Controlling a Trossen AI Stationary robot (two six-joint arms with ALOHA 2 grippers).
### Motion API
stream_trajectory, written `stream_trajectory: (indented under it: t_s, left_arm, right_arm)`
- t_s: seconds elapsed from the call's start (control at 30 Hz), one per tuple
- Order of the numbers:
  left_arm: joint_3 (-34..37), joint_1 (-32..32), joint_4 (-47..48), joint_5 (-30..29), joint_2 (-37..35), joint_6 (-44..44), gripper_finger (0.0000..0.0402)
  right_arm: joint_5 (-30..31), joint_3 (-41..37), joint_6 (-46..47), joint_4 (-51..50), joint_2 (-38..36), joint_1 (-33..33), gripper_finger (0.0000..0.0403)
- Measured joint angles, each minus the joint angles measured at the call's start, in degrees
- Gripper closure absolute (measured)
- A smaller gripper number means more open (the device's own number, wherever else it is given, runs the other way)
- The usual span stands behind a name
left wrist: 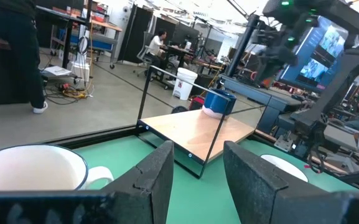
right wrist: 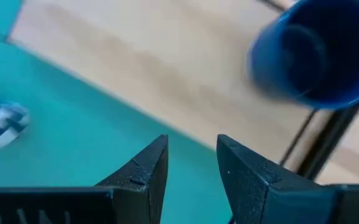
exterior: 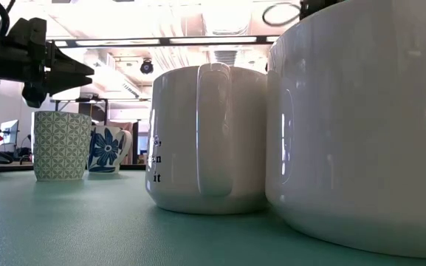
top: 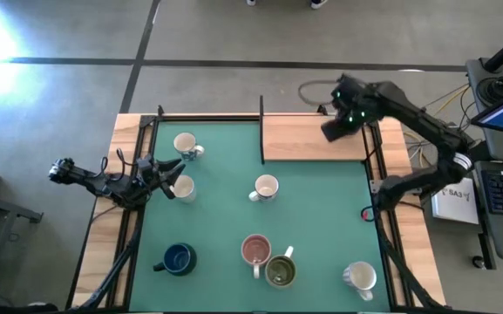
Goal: Place coffee mugs
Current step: Put the red white pattern mug on the shelf
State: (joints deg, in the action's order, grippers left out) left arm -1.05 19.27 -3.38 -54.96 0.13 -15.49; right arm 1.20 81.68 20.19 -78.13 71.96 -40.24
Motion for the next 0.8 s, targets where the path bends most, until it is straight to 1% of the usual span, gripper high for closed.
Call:
stream_trajectory:
  t_s: [0.2,0.43,0.67,0.8]
  left_arm:
    - [-0.01,0.02,0.01,0.0,0.01,-0.01,0.0278]
    - [-0.01,0.0,0.0,0.02,0.01,-0.01,0.0278]
    - [0.0,0.01,0.0,0.0,0.01,0.01,0.0278]
    - [0.0,0.01,0.01,0.01,0.0,0.01,0.0278]
  right_arm:
    - [-0.22,-4.85,10.21,-0.08,-3.96,16.27,0.0285]
    - [-0.2,-8.64,21.55,-0.01,-3.96,34.33,0.0291]
    - [-1.15,-10.18,34.31,0.66,-1.85,48.52,0.029]
    - [-1.2,-10.74,45.27,0.85,-0.09,55.72,0.0286]
